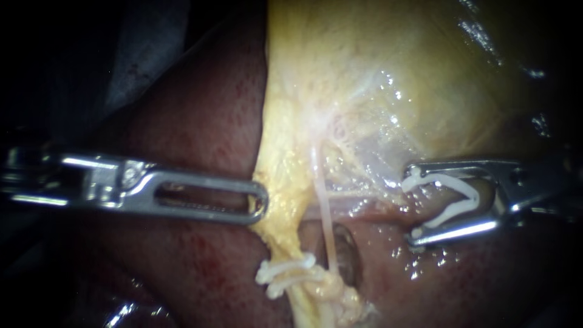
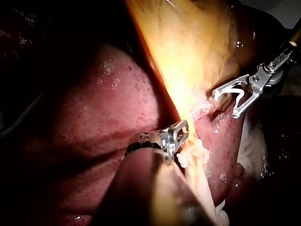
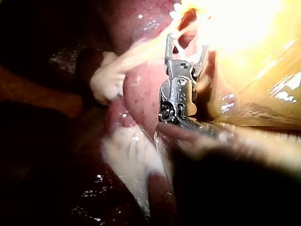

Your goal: Clipping third clip left tube

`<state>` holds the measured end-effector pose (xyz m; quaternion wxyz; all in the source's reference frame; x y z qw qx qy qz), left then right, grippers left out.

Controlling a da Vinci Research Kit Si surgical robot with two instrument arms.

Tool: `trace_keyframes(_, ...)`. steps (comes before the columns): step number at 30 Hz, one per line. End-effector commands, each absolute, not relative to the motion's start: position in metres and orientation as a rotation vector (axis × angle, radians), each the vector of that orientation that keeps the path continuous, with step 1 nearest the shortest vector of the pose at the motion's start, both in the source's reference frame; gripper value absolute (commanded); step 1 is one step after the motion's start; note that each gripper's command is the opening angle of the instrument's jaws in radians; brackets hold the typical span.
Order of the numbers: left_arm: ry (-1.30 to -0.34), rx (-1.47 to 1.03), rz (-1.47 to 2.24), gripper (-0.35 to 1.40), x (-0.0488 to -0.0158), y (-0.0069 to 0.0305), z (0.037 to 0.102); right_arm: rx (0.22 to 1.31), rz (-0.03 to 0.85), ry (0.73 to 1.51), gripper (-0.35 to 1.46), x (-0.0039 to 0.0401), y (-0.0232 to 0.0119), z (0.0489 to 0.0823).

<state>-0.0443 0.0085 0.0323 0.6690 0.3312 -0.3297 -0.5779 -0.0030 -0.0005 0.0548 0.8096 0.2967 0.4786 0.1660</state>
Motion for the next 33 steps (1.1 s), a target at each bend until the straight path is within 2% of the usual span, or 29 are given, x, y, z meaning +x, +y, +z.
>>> trace_keyframes(1,-0.743,0.744,-1.305,-0.35,-0.0444,0.0085,0.0322,0.641,0.355,1.022,0.6,-0.0028,-0.0007,0.0549)
trace_keyframes(22,-0.748,0.734,-1.312,-0.35,-0.0448,0.0082,0.0316,0.728,0.352,1.001,0.6,0.0044,-0.0062,0.0564)
trace_keyframes(33,-0.748,0.735,-1.308,-0.35,-0.0451,0.008,0.0314,0.741,0.348,0.994,0.6,0.0066,-0.0069,0.0582)
